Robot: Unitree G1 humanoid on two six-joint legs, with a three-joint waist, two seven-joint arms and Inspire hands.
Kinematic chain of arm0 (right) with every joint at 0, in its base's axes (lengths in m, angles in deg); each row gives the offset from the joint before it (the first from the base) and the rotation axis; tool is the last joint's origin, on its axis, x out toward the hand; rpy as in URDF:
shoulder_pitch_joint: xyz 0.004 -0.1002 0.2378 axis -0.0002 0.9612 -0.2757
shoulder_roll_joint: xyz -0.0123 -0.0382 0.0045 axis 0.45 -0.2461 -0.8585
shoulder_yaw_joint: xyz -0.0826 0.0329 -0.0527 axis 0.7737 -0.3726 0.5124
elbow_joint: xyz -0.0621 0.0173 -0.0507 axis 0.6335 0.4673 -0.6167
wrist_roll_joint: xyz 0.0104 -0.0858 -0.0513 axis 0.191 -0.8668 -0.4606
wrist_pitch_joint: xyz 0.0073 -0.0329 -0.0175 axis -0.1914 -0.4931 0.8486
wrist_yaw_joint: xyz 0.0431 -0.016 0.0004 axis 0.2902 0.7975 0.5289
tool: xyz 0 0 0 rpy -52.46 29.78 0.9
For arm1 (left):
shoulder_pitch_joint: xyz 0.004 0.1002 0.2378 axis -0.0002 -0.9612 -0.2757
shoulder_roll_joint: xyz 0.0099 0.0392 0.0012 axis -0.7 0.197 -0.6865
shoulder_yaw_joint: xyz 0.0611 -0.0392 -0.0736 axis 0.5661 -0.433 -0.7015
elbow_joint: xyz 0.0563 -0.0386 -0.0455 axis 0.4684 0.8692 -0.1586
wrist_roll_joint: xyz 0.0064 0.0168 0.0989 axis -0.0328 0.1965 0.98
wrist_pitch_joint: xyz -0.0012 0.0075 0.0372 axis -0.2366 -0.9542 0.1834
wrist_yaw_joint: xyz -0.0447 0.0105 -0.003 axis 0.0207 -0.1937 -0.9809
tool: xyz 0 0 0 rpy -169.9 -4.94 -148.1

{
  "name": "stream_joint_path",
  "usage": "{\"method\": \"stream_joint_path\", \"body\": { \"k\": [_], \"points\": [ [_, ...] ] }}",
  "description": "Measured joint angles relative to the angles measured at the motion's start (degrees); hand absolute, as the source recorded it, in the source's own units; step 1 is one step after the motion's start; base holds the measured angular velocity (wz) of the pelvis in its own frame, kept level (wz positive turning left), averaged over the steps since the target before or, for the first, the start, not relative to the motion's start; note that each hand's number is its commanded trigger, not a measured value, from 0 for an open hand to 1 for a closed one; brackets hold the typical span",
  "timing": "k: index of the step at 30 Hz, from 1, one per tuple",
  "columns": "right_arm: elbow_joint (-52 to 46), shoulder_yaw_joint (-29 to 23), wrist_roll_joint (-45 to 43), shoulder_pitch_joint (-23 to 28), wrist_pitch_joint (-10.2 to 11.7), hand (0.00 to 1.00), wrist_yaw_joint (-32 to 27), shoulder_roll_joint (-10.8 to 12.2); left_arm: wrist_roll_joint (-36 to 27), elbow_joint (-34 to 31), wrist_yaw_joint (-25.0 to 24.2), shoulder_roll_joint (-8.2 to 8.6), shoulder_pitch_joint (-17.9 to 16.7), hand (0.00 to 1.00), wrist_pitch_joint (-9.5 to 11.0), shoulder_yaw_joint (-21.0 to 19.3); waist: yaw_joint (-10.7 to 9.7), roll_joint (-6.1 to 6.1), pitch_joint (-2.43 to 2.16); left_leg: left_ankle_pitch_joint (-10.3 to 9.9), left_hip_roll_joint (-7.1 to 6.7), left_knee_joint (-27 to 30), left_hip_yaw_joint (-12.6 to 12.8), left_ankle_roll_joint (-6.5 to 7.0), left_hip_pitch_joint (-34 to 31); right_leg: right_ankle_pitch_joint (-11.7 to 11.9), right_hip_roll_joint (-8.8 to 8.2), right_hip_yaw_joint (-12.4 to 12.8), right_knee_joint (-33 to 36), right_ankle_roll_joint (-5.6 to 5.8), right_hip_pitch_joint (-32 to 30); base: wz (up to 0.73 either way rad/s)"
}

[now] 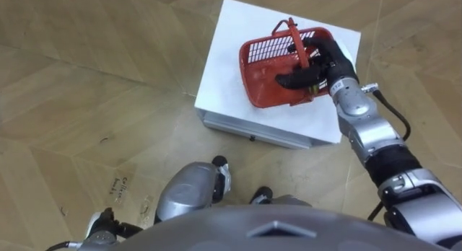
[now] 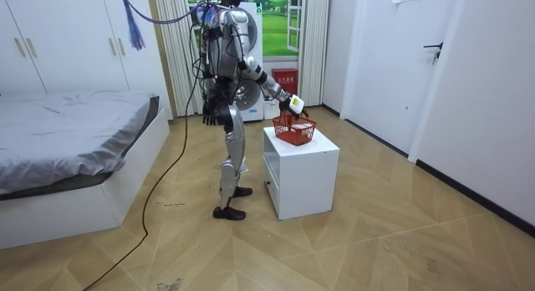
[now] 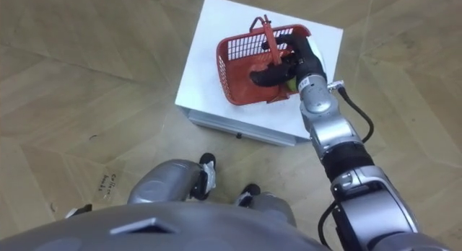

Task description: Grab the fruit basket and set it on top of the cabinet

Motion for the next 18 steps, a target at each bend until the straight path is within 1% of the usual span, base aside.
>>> {"method": "stream_joint_path", "body": {
  "k": [1,5,10,16,18],
  "points": [
    [0.00,-0.02,0.00,0.00,0.00,0.00,0.00,0.00,-0.01,-0.01,0.00,0.00,0.00,0.00,0.00,0.00,-0.03,0.04,0.03,0.00,0.00,0.00,-0.02,0.00,-0.01,0.00,-0.01,-0.13,0.00,0.00,0.01,0.00],
    [-0.07,-0.01,-0.41,-0.02,0.00,0.00,-0.02,0.06,-0.05,-0.33,0.00,0.00,0.02,0.00,0.01,0.48,-0.06,0.60,0.38,0.00,0.03,0.05,0.00,0.00,-0.14,0.00,-0.03,-0.34,0.00,0.00,-0.07,0.00],
    [-0.21,-0.03,-0.76,-0.02,0.01,0.00,-0.01,0.10,0.05,-0.32,0.07,0.01,0.02,0.00,0.05,0.48,-0.17,0.61,0.37,0.00,0.07,-0.04,0.15,0.00,-0.40,-0.01,-0.08,-0.33,0.05,0.00,-0.74,-0.01],
    [-0.68,-0.03,-0.73,0.00,0.12,0.00,-0.10,0.13,0.05,-0.19,0.22,0.01,0.02,0.00,0.02,0.48,-0.28,0.46,0.28,0.01,0.18,-0.13,1.15,0.03,0.28,-0.01,-0.20,-0.02,0.09,0.01,-0.41,-0.08],
    [-1.74,-0.20,-0.87,0.01,0.09,0.00,-0.23,0.04,0.07,-0.17,0.21,0.13,0.03,0.00,0.01,0.41,-0.75,0.33,0.23,-0.01,0.22,-0.44,1.54,0.06,0.78,-0.01,-0.18,0.42,0.05,0.01,-0.15,-0.08]
  ]
}}
